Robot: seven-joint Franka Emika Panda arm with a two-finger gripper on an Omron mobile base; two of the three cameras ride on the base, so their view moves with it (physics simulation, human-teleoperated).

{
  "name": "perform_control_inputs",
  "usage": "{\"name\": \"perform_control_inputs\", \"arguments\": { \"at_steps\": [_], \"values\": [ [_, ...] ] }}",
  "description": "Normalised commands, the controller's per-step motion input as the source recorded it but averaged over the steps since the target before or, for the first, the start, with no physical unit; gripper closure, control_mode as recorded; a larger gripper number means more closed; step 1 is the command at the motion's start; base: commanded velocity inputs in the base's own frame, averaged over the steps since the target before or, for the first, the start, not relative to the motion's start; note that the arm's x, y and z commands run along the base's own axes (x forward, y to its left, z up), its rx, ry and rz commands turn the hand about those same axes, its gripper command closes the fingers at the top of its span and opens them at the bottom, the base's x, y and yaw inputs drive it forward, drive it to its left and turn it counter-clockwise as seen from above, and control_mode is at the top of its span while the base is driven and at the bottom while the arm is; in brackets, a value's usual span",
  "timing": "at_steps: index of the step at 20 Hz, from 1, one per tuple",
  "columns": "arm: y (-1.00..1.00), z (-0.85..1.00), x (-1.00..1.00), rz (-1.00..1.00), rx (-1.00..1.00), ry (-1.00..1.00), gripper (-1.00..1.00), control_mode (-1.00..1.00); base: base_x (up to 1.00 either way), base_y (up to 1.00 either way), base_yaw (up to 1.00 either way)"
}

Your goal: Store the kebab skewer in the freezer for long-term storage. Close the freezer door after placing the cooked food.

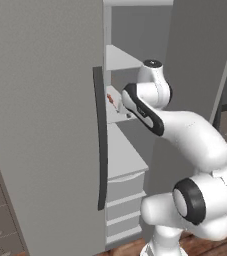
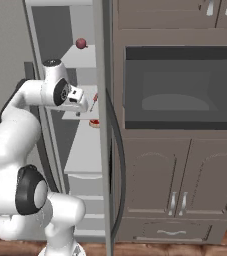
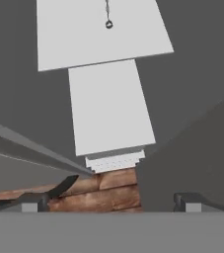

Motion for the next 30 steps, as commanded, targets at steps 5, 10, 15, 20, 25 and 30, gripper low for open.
{"name": "perform_control_inputs", "arguments": {
  "at_steps": [5,10,15,20,25,30],
  "values": [
    [0.0,0.03,-0.64,0.0,0.0,0.0,-1.0,-1.0,0.0,0.0,0.0],
    [0.0,0.04,-0.62,0.0,0.0,0.0,-1.0,-1.0,0.0,0.0,0.0],
    [0.0,0.0,-0.61,0.0,0.0,0.0,-1.0,-1.0,0.0,0.0,0.0],
    [0.0,0.0,-0.44,0.0,0.0,0.0,-1.0,-1.0,0.0,0.0,0.0],
    [0.0,-0.11,-0.26,0.0,0.0,0.0,-1.0,-1.0,0.0,0.0,0.0],
    [0.0,-0.19,-0.1,0.0,-0.01,0.0,-1.0,-1.0,0.0,0.0,0.0]
  ]
}}
